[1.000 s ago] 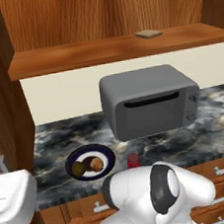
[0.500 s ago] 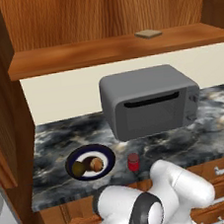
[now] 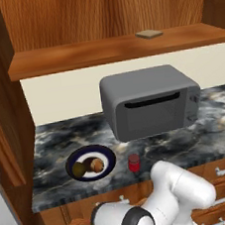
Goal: Pick the avocado and bread from the counter and place them on the plate. Then pick the jam from the cabinet and place it next to the plate. Lastly close the cabinet door.
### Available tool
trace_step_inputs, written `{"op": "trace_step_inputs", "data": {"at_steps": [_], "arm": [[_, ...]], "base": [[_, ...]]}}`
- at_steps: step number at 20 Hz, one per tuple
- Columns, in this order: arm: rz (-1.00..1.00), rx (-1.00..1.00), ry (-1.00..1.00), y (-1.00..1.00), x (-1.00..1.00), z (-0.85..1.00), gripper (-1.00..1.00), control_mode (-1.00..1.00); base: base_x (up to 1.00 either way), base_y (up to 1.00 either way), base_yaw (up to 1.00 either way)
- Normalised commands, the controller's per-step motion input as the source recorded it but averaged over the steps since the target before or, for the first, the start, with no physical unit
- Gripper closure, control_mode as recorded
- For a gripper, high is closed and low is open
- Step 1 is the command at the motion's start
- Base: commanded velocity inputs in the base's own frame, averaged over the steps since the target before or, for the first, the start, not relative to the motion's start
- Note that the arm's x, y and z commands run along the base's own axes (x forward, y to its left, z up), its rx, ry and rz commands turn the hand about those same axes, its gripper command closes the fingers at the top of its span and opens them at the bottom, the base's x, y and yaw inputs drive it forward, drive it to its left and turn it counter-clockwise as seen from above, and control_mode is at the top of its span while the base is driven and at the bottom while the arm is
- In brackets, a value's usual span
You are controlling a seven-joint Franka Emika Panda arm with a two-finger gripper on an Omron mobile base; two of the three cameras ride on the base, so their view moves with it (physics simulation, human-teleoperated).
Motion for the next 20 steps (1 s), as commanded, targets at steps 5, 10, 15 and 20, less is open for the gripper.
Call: {"op": "trace_step_inputs", "data": {"at_steps": [5, 10, 15, 20], "arm": [[-0.24, 0.22, 0.44, -0.65, 0.27, 0.0, -1.0, -1.0], [-0.13, 0.38, 0.51, -0.97, 0.76, 0.0, -1.0, -1.0], [0.03, 0.35, 0.35, -0.81, 0.96, 0.0, -1.0, -1.0], [0.35, 0.23, 0.11, -0.66, 0.32, -0.26, -1.0, -1.0]], "base": [[0.0, 0.0, 0.0], [0.0, 0.0, 0.0], [0.0, 0.0, 0.0], [0.0, 0.0, 0.0]]}}
